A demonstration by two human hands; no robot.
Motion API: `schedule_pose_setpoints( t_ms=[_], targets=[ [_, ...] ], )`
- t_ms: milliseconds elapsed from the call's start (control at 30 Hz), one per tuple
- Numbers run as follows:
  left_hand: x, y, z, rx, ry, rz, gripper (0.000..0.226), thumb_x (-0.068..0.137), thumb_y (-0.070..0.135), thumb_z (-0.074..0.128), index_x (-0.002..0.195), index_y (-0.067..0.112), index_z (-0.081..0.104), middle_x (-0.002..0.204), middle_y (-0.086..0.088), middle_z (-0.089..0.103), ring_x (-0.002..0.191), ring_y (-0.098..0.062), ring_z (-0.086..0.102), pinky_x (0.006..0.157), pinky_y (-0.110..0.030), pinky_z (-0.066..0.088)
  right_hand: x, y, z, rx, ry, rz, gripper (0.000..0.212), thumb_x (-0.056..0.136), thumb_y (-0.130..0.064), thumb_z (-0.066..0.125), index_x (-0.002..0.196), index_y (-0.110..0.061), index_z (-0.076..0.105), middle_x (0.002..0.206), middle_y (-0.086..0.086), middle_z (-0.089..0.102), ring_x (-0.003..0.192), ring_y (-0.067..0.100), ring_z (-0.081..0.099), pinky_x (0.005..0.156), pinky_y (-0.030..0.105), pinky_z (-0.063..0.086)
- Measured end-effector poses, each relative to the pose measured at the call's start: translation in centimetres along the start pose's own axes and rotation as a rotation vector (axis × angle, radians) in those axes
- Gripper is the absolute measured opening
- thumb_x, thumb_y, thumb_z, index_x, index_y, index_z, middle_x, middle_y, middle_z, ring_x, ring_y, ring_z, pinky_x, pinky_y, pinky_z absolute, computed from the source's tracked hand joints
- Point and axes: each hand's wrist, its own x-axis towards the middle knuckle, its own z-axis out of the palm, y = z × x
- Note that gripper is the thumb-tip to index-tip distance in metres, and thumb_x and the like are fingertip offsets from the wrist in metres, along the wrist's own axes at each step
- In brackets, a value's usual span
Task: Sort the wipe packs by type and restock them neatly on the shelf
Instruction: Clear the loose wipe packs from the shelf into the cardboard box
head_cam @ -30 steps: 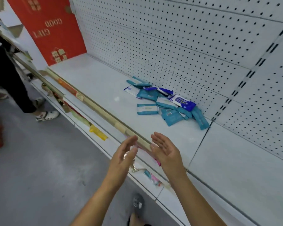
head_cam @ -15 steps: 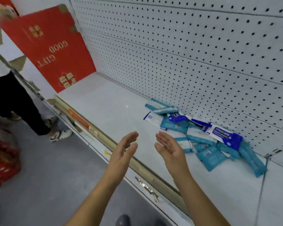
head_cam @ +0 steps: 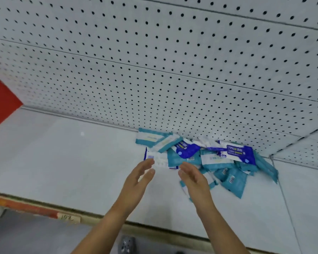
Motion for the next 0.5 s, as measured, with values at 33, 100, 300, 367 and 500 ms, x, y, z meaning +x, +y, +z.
schedule_pose_setpoints(
  t_ms=[33,100,300,367,500],
  targets=[
    [1.0,-0.1,-0.7,0.026,-0.030,-0.006,0.035,0.095,0.050,0.055,0.130,0.046,0.057,0.128,0.038,0.055,0.121,0.015,0.049,0.104,-0.021,0.040,0.4,-0.1,0.4,-0.005,0.039,0.013,0.033,0.092,-0.027,0.068,0.124,-0.028,0.062,0.124,-0.012,0.065,0.113,0.002,0.059,0.082,0.012,0.042],
    [3.0,0.0,-2.0,0.061,-0.077,-0.025,0.038,0.094,0.053,0.055,0.131,0.047,0.057,0.128,0.038,0.054,0.121,0.014,0.048,0.105,-0.022,0.040,1.4,-0.5,1.1,0.015,0.123,0.040,0.033,0.092,-0.027,0.068,0.125,-0.024,0.062,0.123,-0.008,0.064,0.109,0.004,0.059,0.078,0.010,0.042],
    [9.7,1.1,-2.3,0.144,-0.041,-0.028,0.044,0.094,0.052,0.058,0.134,0.034,0.056,0.132,0.017,0.055,0.120,-0.007,0.054,0.095,-0.025,0.049,5.9,-1.7,2.0,0.221,0.380,0.218,0.044,0.086,-0.034,0.075,0.121,-0.016,0.056,0.107,0.003,0.069,0.094,0.018,0.068,0.083,0.038,0.059],
    [11.8,1.6,-1.5,0.178,-0.015,-0.018,0.047,0.094,0.054,0.057,0.135,0.031,0.055,0.136,0.009,0.055,0.116,-0.010,0.055,0.088,-0.025,0.055,7.4,-1.9,2.2,0.235,0.396,0.262,0.037,0.085,-0.034,0.076,0.110,-0.012,0.060,0.103,0.008,0.071,0.083,0.019,0.069,0.068,0.034,0.060],
    [15.5,1.9,0.6,0.648,-0.029,-0.022,0.081,0.081,0.081,0.049,0.140,0.026,0.050,0.138,0.005,0.058,0.121,-0.017,0.056,0.101,-0.038,0.044,9.2,-2.3,2.5,0.184,0.401,0.273,0.023,0.089,-0.023,0.073,0.103,-0.006,0.068,0.088,0.009,0.072,0.067,0.019,0.066,0.056,0.030,0.055]
  ],
)
